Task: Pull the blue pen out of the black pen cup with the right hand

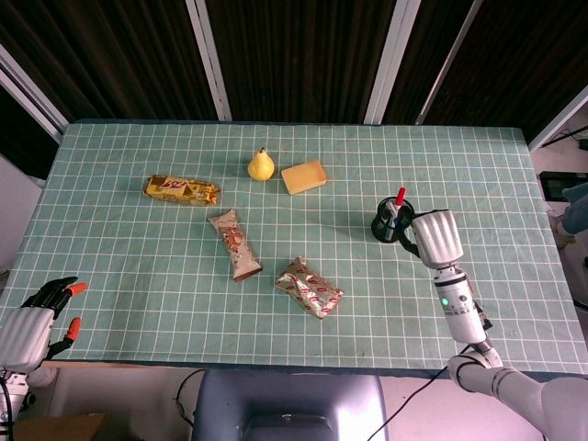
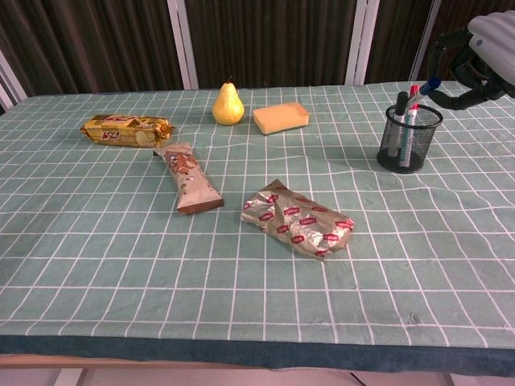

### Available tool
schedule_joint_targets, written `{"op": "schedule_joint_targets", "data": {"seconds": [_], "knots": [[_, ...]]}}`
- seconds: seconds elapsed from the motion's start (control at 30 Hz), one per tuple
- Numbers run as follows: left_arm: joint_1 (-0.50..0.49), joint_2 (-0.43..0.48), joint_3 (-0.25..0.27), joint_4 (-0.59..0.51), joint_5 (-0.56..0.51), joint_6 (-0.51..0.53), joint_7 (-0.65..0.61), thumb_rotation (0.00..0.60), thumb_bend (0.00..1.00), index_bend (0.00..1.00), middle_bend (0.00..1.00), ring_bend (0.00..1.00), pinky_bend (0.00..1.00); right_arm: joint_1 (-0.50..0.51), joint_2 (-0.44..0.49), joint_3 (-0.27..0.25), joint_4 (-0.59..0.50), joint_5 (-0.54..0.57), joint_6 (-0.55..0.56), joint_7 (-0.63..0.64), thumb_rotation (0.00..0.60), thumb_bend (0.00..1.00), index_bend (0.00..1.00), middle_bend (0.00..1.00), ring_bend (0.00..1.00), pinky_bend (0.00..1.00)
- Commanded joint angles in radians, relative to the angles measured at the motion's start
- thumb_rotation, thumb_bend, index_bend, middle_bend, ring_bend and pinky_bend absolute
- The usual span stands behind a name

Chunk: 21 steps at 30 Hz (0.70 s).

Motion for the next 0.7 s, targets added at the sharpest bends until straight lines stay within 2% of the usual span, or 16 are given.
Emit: {"op": "schedule_joint_targets", "data": {"seconds": [0.03, 0.17, 0.3, 0.43, 0.53, 0.7], "knots": [[0.000, 0.000, 0.001, -0.001, 0.001, 0.000, 0.001, 0.600, 0.47, 0.25, 0.15, 0.15, 0.36, -0.052, 0.107, -0.025, -0.256, -0.075, 0.109, -0.087, 0.600, 0.99, 0.84, 1.00, 1.00, 1.00], [0.000, 0.001, 0.001, -0.001, 0.003, 0.000, 0.000, 0.600, 0.47, 0.25, 0.15, 0.15, 0.36, -0.088, 0.191, -0.066, -0.471, -0.140, 0.150, -0.191, 0.600, 0.99, 0.84, 1.00, 1.00, 1.00], [0.001, 0.002, 0.001, 0.000, 0.004, 0.002, -0.006, 0.600, 0.47, 0.25, 0.15, 0.15, 0.36, -0.106, 0.264, -0.123, -0.634, -0.185, 0.109, -0.269, 0.600, 0.99, 0.84, 1.00, 1.00, 1.00], [0.000, 0.003, 0.003, 0.000, 0.006, 0.001, -0.009, 0.600, 0.47, 0.25, 0.15, 0.15, 0.36, -0.102, 0.295, -0.168, -0.684, -0.188, 0.016, -0.370, 0.600, 0.99, 0.84, 1.00, 1.00, 1.00], [-0.001, 0.004, 0.004, -0.001, 0.007, -0.002, -0.013, 0.600, 0.47, 0.25, 0.15, 0.15, 0.36, -0.096, 0.294, -0.190, -0.687, -0.146, -0.075, -0.446, 0.600, 1.00, 0.84, 1.00, 1.00, 1.00], [-0.001, 0.008, 0.004, 0.001, 0.007, -0.003, -0.025, 0.600, 0.47, 0.25, 0.15, 0.15, 0.36, -0.087, 0.283, -0.182, -0.671, -0.023, -0.191, -0.629, 0.600, 0.99, 0.84, 1.00, 1.00, 1.00]]}}
